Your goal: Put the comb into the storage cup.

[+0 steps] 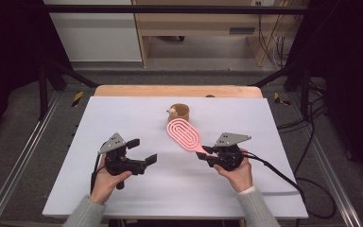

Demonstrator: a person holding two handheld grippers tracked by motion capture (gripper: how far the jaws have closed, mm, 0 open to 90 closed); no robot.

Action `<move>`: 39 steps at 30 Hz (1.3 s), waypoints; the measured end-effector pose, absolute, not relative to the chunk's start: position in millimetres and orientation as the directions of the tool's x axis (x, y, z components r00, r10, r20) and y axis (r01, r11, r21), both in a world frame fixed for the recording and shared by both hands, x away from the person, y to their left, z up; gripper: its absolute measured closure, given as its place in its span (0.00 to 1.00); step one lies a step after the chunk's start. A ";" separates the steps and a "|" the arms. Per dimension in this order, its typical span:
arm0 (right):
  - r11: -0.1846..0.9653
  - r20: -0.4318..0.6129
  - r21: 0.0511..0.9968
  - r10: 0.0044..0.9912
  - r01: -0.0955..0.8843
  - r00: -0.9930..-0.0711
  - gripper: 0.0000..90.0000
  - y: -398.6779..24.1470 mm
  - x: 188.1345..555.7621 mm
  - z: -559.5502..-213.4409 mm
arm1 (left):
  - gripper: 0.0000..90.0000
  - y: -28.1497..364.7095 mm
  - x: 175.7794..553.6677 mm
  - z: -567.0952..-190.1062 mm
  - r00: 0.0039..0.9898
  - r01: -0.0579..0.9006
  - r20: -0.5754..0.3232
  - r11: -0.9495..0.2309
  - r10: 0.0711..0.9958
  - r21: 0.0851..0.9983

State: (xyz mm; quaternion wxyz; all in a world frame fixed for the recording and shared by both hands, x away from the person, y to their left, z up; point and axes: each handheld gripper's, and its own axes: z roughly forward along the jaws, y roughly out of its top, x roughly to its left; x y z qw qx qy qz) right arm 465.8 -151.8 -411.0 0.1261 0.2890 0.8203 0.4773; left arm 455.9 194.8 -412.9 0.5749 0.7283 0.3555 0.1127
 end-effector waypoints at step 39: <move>0.364 0.058 0.872 0.586 0.327 -0.808 0.77 -151.9 463.4 -408.3 | 0.01 157.8 468.7 -404.1 0.733 0.412 -0.287 -0.066 0.617 0.909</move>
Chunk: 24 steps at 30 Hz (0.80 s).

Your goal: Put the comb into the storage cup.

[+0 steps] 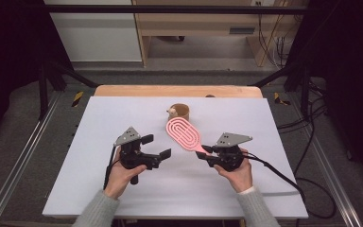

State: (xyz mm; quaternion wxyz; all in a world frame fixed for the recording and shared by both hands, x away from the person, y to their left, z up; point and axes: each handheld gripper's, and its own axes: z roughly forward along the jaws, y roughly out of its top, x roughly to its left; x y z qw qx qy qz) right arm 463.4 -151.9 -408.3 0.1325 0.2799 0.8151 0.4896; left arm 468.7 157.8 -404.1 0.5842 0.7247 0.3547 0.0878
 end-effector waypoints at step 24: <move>0.363 0.053 0.876 0.581 0.317 -0.813 0.77 -151.0 462.3 -407.4 | 0.01 132.3 481.5 -400.3 0.717 0.450 -0.341 -0.031 0.608 0.893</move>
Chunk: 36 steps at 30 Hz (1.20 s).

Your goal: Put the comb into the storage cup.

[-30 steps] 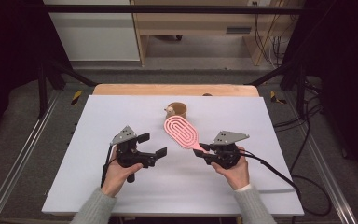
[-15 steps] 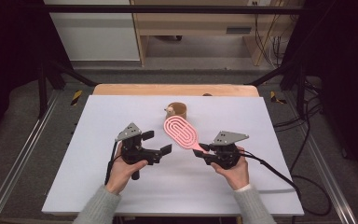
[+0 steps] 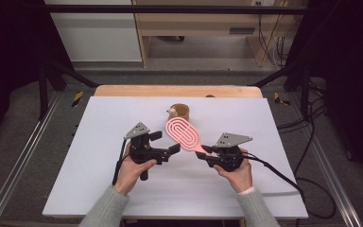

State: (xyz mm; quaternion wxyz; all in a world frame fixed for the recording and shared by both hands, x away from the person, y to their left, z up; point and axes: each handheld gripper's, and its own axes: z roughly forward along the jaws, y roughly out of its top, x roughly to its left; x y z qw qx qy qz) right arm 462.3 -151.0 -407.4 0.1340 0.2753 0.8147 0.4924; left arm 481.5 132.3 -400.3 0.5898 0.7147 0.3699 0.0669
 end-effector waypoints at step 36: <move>0.358 0.046 0.888 0.555 0.288 -0.830 0.77 -146.6 459.9 -407.0 | 0.36 106.3 491.3 -406.2 0.692 0.499 -0.435 0.054 0.576 0.865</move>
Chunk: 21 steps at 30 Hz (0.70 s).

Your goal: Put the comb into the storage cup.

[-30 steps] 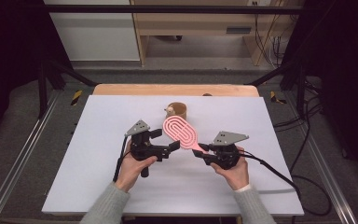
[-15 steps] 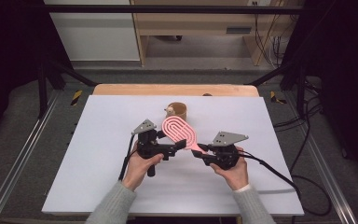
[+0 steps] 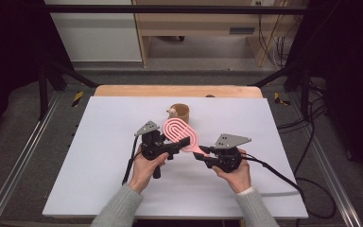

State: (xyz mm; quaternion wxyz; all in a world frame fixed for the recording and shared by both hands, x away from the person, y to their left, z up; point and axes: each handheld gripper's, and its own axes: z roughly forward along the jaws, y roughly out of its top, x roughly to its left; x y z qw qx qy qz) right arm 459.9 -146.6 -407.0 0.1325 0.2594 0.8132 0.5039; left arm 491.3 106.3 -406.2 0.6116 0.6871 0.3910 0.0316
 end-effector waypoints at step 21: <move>0.357 0.031 0.896 0.544 0.264 -0.838 0.77 -143.7 461.1 -410.7 | 0.52 108.4 489.3 -404.5 0.675 0.525 -0.482 0.096 0.559 0.846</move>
